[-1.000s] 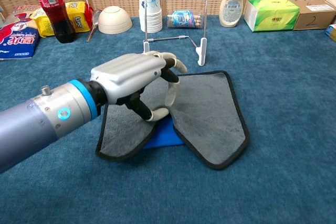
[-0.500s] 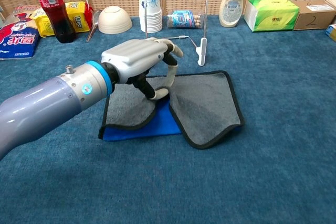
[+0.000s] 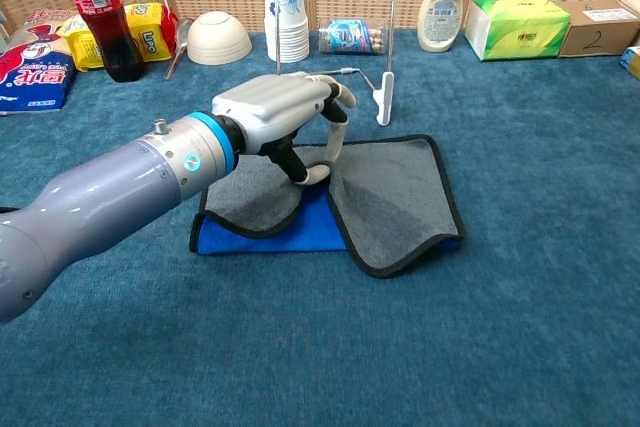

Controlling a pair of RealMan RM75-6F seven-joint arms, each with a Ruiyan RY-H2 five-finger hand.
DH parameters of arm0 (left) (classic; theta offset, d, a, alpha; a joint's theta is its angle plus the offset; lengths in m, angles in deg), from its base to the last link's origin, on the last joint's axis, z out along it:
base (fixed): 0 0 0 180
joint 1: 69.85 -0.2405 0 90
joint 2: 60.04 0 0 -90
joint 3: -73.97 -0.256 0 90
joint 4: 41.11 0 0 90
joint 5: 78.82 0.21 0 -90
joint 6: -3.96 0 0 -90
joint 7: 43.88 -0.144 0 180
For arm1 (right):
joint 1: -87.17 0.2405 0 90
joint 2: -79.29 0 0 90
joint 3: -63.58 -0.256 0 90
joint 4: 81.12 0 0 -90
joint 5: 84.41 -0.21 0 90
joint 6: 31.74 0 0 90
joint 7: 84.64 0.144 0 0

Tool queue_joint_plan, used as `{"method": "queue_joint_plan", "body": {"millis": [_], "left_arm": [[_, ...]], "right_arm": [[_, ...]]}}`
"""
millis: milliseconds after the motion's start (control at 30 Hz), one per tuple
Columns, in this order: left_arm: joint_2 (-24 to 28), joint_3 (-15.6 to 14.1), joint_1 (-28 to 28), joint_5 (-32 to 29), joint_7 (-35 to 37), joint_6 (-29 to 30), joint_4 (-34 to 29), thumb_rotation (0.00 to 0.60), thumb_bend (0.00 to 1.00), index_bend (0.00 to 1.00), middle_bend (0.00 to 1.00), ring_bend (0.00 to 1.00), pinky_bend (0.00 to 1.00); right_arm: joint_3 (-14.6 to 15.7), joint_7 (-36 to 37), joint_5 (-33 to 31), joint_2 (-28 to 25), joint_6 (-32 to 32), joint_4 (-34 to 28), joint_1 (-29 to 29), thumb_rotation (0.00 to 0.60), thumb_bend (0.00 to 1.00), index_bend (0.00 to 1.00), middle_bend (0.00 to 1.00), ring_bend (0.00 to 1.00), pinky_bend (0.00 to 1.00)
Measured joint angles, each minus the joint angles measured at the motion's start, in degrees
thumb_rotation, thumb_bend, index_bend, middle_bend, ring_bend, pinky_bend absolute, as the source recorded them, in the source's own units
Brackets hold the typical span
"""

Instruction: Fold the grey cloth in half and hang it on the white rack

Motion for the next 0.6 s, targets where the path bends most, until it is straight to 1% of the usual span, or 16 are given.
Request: {"method": "queue_joint_plan", "body": {"millis": [367,467,600], "left_arm": [[-2.0,0.1,2.5,-0.5,1.5,-0.2,5.1,0.600,0.35,0.53,0.14,0.00,0.00],[-2.4,0.1,2.9,-0.6,2.0,0.0,5.9,0.600,0.33,0.50,0.13,0.00,0.00],[-2.7,-0.1,3.1,-0.7,2.5,0.2,6.4,0.600,0.26,0.42,0.11,0.00,0.00]], "right_arm": [[0.0,-0.2,-0.2,-0.2,0.2,-0.3,-0.2,0.600,0.32,0.04,0.03,0.00,0.00],[-0.1,-0.2,-0.2,-0.3,0.3,-0.3,-0.3,0.600,0.32,0.04,0.03,0.00,0.00],[-0.1,-0.2,-0.2,-0.3,0.3,-0.4,-0.3,0.600,0.32,0.04,0.03,0.00,0.00]]}}
